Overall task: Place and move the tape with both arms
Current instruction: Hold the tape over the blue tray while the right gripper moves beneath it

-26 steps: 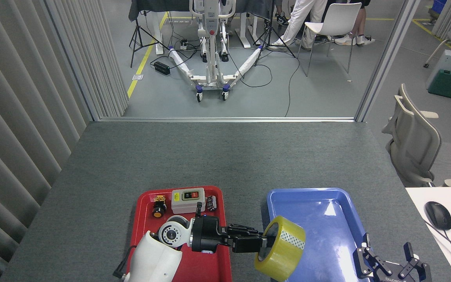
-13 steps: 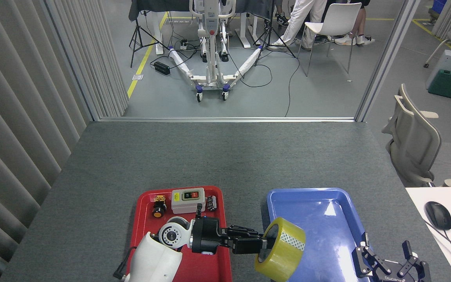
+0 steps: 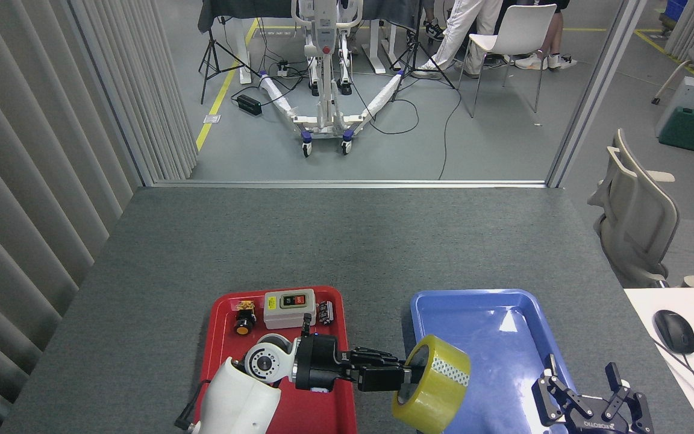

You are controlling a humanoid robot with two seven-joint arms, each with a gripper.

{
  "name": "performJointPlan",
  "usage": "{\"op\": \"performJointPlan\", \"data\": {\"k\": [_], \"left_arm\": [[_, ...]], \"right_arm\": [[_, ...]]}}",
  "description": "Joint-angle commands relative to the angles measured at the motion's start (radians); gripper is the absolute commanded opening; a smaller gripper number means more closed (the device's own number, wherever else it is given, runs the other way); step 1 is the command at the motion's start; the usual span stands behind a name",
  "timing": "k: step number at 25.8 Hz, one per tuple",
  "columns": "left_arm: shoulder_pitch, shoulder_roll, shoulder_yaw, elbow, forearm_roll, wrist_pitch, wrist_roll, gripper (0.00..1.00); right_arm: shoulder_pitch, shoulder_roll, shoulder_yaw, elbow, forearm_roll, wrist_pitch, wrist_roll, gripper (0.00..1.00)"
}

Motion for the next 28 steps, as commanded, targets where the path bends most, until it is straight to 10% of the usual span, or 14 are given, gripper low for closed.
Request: {"op": "performJointPlan", "data": {"k": [1,8,13,28], "left_arm": [[0.0,0.0,-0.003,-0.002,0.001,0.0,0.001,0.0],[0.0,0.0,0.0,-0.003,0.001,0.0,0.0,0.0],[0.0,0.0,0.001,0.001,0.001,0.0,0.0,0.0],[0.0,0.0,0.003,0.001,0.003,0.0,0.0,0.0]], "right_arm": [[0.011,-0.012,-0.003,0.001,-0.002,-0.126,-0.014,1.0],[0.083,-0.128,-0.041,-0.039,-0.014,-0.679,-0.212,1.0],[0.194,-0.211,-0.022,-0.113,-0.135,-0.679,-0.243,1.0],[0.208,-0.214,0.315,-0.246,-0.104,-0.679,-0.215,1.0]]}}
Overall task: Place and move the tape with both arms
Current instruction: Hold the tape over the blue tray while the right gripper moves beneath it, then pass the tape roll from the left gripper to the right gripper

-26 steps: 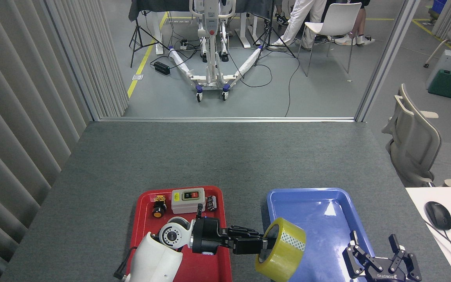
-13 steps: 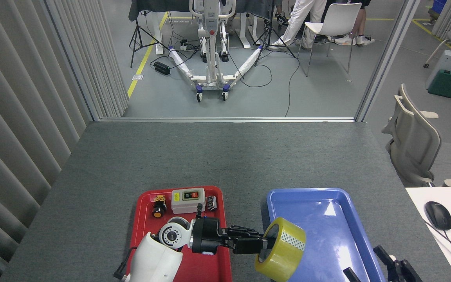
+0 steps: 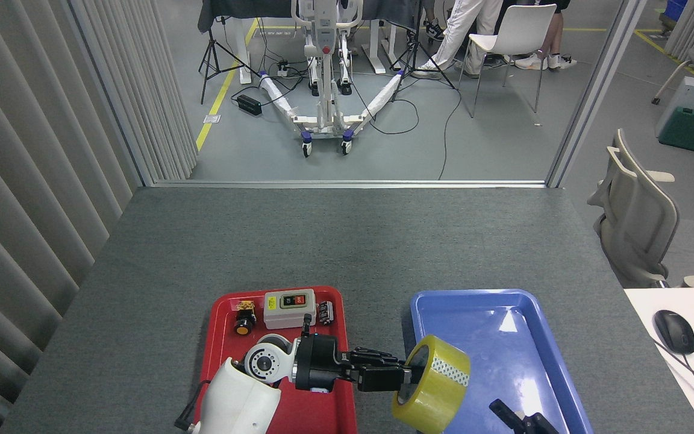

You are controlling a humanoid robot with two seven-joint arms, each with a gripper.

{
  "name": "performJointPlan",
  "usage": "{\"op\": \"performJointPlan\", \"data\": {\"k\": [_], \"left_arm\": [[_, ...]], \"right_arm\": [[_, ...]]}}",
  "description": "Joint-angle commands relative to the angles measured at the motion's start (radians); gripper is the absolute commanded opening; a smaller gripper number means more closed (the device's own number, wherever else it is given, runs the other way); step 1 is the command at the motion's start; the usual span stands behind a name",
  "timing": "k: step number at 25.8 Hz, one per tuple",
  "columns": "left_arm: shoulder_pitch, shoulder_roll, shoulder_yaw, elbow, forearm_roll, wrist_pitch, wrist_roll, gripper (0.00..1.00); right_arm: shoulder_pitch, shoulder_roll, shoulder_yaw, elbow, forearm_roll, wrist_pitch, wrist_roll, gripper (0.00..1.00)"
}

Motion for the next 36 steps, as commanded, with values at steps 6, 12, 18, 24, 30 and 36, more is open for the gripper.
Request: {"op": "performJointPlan", "data": {"k": [6,12,18,24,30,36], "left_arm": [[-0.001,0.0,0.001,0.0,0.0,0.0,0.001,0.0],[-0.001,0.0,-0.006,-0.005,0.0,0.0,-0.002,0.0],[-0.001,0.0,-0.02,-0.008,-0.001,0.0,-0.007,0.0],[0.014,0.0,-0.054,-0.023,-0.001,0.0,-0.011,0.0],[0.041,0.0,-0.097,-0.023,-0.009,0.0,-0.053,0.0],[0.041,-0.002,-0.075,-0.026,0.0,0.0,-0.031,0.53]], "right_arm": [[-0.007,0.002,0.134,-0.021,0.042,0.0,0.031,1.0],[-0.037,0.003,0.163,-0.016,0.042,0.0,0.022,1.0],[-0.035,0.0,0.141,-0.016,0.036,0.0,0.017,1.0],[-0.046,0.006,0.157,-0.014,0.034,0.0,0.019,0.98],[-0.04,0.0,0.178,-0.013,0.044,0.0,0.019,0.34],[-0.018,-0.006,0.164,-0.013,0.045,0.0,0.019,0.0]]}}
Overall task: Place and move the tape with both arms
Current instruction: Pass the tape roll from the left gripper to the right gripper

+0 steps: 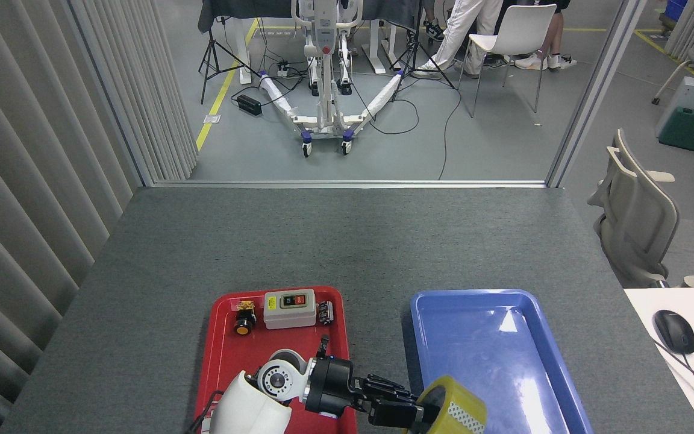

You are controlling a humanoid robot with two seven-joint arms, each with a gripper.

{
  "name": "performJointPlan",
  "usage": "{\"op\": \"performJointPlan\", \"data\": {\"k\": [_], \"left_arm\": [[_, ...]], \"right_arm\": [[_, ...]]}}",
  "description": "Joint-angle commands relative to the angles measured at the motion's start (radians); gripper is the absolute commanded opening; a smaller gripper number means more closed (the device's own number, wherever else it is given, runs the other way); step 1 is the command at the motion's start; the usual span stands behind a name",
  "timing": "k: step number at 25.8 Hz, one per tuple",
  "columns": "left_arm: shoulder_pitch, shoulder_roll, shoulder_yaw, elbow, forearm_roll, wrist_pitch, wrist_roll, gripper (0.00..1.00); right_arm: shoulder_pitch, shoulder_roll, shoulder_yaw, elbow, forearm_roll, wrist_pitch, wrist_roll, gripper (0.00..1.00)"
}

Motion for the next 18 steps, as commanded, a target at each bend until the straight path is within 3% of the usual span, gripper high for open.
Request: {"op": "performJointPlan", "data": {"k": [1,2,3,10,12,15,18], "left_arm": [[-0.002,-0.003,0.027,-0.002,0.014,0.0,0.041,0.75],[-0.005,-0.005,0.049,-0.002,0.02,0.0,0.062,0.92],[-0.005,-0.005,0.067,-0.004,0.02,0.0,0.076,1.0],[-0.007,0.018,0.145,-0.053,0.037,0.0,0.163,1.0],[0.003,0.055,0.185,-0.081,0.034,0.02,0.28,1.0],[0.053,0.152,0.22,-0.111,-0.001,0.02,0.584,1.0],[0.104,0.224,0.225,-0.165,-0.247,0.045,0.821,1.0]], "right_arm": [[0.027,-0.006,-0.022,0.0,0.002,-0.002,0.0,0.0],[0.038,-0.009,-0.049,0.0,0.002,-0.002,0.002,0.0],[0.056,-0.008,-0.077,0.0,0.002,-0.002,0.002,0.0],[0.102,-0.014,-0.241,0.012,-0.027,0.028,0.056,0.0],[0.068,-0.039,-0.252,0.042,-0.098,0.136,0.145,0.0],[-0.088,-0.124,-0.238,0.06,-0.262,0.338,0.405,0.0],[-0.226,-0.121,-0.201,0.1,-0.414,0.564,0.737,0.01]]}}
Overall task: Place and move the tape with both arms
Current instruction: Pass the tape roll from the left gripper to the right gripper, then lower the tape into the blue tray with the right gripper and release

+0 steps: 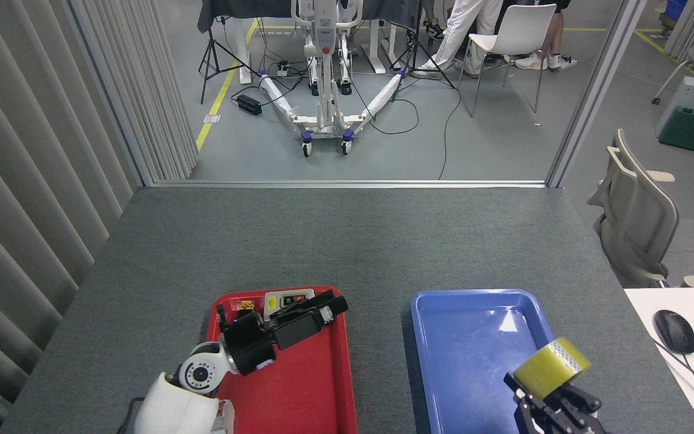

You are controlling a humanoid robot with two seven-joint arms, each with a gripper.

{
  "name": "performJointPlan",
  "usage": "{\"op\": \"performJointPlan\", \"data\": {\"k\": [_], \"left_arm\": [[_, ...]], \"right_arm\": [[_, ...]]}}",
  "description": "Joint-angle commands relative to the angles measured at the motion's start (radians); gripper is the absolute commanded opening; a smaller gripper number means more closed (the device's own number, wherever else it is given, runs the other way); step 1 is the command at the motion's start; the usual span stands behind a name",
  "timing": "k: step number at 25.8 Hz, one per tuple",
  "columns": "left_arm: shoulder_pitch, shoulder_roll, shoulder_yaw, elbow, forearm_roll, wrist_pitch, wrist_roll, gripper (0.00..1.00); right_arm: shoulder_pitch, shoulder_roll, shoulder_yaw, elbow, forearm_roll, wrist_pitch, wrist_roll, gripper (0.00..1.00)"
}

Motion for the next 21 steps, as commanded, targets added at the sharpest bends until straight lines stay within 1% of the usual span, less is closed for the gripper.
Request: {"op": "performJointPlan", "data": {"k": [1,2,3,4,5,6,7,8,9,11,16,17,20,21], "left_arm": [[0.078,0.078,0.014,-0.09,-0.29,0.063,0.326,0.99],[0.119,0.089,0.014,-0.14,-0.39,0.132,0.413,0.99],[0.173,0.11,0.01,-0.219,-0.507,0.234,0.518,0.99],[0.222,0.13,-0.001,-0.3,-0.603,0.347,0.607,0.99],[0.268,0.138,-0.02,-0.368,-0.678,0.442,0.666,0.99],[0.32,0.144,-0.047,-0.433,-0.746,0.534,0.714,0.99],[0.36,0.15,-0.064,-0.477,-0.795,0.608,0.737,0.99],[0.386,0.155,-0.072,-0.497,-0.83,0.655,0.752,0.99],[0.4,0.158,-0.072,-0.497,-0.853,0.682,0.755,0.99],[0.412,0.169,-0.072,-0.482,-0.875,0.694,0.755,0.99],[0.418,0.182,-0.064,-0.451,-0.876,0.767,0.748,0.99],[0.418,0.184,-0.064,-0.449,-0.875,0.772,0.746,0.99],[0.418,0.181,-0.066,-0.448,-0.869,0.767,0.746,0.99],[0.418,0.176,-0.066,-0.446,-0.861,0.767,0.749,1.0]], "right_arm": [[-0.181,-0.018,0.056,0.04,-0.164,0.264,0.372,0.06],[-0.217,-0.019,0.086,0.048,-0.18,0.313,0.447,0.1],[-0.247,-0.018,0.119,0.057,-0.192,0.367,0.522,0.16],[-0.266,-0.018,0.145,0.057,-0.203,0.41,0.57,0.23],[-0.274,-0.018,0.161,0.057,-0.212,0.443,0.591,0.3],[-0.278,-0.018,0.168,0.057,-0.221,0.471,0.599,0.45],[-0.283,-0.018,0.17,0.057,-0.227,0.488,0.597,0.68],[-0.283,-0.018,0.171,0.058,-0.23,0.499,0.591,1.0],[-0.283,-0.018,0.171,0.058,-0.23,0.497,0.59,1.0],[-0.277,-0.021,0.171,0.058,-0.229,0.494,0.58,1.0],[-0.266,-0.022,0.17,0.057,-0.224,0.482,0.493,1.0],[-0.26,-0.024,0.164,0.057,-0.219,0.459,0.435,1.0],[-0.252,-0.021,0.159,0.077,-0.213,0.423,0.134,1.0],[-0.247,-0.018,0.159,0.101,-0.206,0.425,0.068,1.0]]}}
